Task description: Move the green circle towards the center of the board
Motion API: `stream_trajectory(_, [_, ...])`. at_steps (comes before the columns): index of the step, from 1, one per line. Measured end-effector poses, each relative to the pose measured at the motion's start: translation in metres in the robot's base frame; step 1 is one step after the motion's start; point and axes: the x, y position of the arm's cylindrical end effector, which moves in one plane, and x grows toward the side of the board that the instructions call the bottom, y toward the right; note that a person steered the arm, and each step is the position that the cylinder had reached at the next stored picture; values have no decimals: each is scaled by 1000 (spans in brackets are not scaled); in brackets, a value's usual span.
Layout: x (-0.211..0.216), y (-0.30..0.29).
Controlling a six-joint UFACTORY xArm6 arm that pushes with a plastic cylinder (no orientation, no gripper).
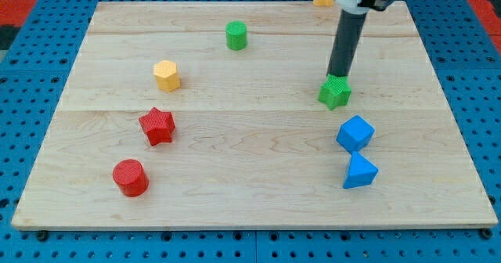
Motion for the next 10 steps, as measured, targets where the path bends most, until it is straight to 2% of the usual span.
stream_trajectory(1, [-12,-17])
stream_trajectory(2, [-42,-122])
stream_trajectory(3, [-96,-186])
stream_trajectory(4, [-107,-215])
stream_trajectory(5, [-110,-193])
stream_trajectory(6, [-142,-175])
stream_trajectory(7, [-135,-146])
stream_trajectory(8, [-105,-143])
stream_trajectory(9, [-88,-115])
stream_trajectory(10, [-86,-150])
